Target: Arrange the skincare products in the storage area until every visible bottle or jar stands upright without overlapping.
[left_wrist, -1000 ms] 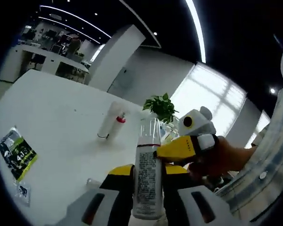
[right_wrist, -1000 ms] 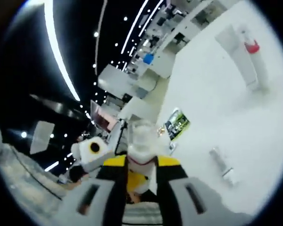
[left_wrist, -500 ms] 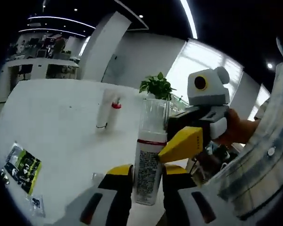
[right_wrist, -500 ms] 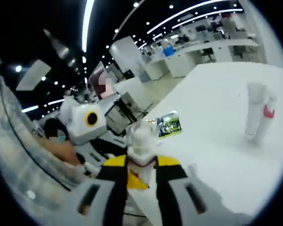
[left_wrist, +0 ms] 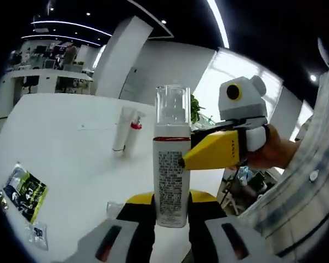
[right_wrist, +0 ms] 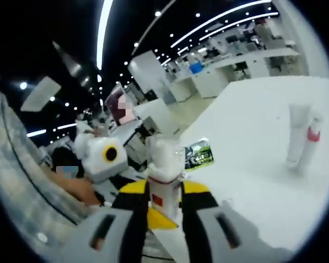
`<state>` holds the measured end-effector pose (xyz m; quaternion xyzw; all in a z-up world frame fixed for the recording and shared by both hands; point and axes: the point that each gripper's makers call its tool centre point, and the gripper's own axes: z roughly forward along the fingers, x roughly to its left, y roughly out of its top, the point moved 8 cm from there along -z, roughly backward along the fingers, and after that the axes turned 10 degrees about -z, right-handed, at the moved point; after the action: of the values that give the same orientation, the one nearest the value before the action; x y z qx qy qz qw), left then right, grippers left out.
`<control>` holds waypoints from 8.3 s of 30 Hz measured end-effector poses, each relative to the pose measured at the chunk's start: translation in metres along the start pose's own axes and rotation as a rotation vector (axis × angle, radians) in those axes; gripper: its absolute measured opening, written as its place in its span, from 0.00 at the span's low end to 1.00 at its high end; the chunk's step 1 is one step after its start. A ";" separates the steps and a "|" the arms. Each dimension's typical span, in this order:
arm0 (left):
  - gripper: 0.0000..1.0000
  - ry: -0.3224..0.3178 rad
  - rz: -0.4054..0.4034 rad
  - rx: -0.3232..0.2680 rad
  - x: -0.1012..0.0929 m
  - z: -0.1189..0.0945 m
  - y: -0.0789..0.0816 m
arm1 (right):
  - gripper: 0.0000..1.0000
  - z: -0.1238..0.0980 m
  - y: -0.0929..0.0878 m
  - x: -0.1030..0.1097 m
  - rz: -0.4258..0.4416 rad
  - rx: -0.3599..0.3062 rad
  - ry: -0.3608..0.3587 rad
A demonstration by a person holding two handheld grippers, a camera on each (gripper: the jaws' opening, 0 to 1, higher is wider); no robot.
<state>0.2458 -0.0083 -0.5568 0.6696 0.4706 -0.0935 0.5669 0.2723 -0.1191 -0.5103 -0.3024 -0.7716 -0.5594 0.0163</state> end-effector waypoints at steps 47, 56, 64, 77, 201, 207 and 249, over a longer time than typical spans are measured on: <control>0.34 0.266 -0.035 0.044 0.025 -0.035 -0.042 | 0.20 -0.032 -0.027 -0.097 -0.201 -0.073 -0.299; 0.24 0.303 -0.134 0.006 0.022 -0.048 -0.053 | 0.20 -0.029 -0.036 -0.139 -0.251 -0.125 -0.364; 0.24 0.344 -0.170 0.004 0.018 -0.052 -0.058 | 0.20 -0.022 -0.048 -0.172 -0.287 -0.147 -0.394; 0.24 0.387 -0.200 0.030 0.023 -0.065 -0.069 | 0.20 -0.006 -0.065 -0.205 -0.308 -0.150 -0.440; 0.23 0.408 -0.282 0.024 0.029 -0.079 -0.083 | 0.21 0.013 -0.096 -0.242 -0.079 -0.026 -0.620; 0.23 0.412 -0.283 0.023 0.028 -0.080 -0.083 | 0.21 0.012 -0.096 -0.240 -0.072 -0.024 -0.619; 0.23 0.233 -0.149 0.141 0.037 -0.013 -0.047 | 0.38 0.005 -0.147 -0.087 -0.212 0.174 -0.238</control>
<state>0.2259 0.0179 -0.6081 0.6774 0.5737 -0.0897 0.4516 0.2735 -0.1817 -0.6688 -0.2808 -0.8411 -0.4494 -0.1081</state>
